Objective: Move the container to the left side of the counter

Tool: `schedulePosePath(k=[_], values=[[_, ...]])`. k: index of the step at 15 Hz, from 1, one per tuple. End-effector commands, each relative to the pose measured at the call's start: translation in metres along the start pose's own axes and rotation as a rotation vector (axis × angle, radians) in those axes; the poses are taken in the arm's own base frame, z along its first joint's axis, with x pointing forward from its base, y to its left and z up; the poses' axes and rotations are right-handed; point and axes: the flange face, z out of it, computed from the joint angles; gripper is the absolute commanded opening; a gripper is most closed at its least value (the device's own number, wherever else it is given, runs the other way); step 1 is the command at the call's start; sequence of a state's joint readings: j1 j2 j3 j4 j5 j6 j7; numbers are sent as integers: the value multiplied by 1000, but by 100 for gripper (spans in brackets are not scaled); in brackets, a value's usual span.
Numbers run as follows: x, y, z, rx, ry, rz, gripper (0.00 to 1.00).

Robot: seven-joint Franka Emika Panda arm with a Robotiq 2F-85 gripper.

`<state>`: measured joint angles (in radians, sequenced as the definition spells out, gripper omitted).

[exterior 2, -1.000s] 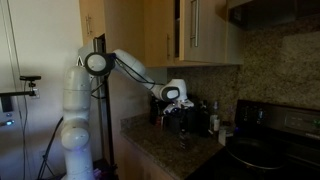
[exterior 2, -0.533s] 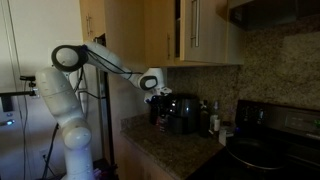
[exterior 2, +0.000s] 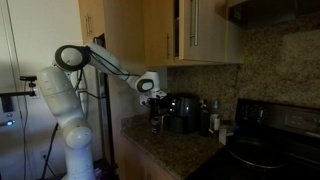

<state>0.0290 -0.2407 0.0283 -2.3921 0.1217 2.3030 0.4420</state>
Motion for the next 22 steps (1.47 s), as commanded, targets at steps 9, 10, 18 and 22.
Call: schedulePosePath(k=[9, 10, 18, 22], values=[[-138, -158, 15, 63, -15, -359, 27], [-135, -165, 27, 31, -24, -393, 27], [-131, -275, 32, -22, 98, -593, 27], [-117, -297, 50, -37, 113, -601, 27]])
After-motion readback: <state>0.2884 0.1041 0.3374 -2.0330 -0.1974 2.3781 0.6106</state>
